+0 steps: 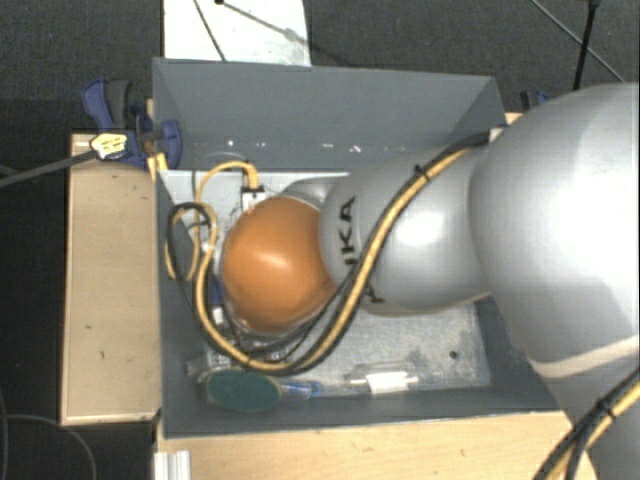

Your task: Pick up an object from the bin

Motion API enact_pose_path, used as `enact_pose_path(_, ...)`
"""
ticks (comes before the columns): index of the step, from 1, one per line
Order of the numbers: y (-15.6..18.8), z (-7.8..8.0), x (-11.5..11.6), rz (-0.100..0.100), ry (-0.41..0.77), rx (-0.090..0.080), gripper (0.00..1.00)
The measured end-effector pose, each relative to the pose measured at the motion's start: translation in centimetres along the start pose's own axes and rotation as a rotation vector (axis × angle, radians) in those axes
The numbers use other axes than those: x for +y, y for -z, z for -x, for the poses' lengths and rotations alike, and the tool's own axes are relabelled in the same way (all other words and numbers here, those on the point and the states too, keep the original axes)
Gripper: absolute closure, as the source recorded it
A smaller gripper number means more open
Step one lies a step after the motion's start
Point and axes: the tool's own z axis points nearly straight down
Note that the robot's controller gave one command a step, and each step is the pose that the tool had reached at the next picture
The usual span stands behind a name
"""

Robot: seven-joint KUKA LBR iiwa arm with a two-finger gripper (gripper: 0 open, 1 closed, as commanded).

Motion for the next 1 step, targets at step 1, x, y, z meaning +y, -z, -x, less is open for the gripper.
enact_pose_path(1,0.26,0.12,-0.34,-0.01,-0.008,-0.005,1.0)
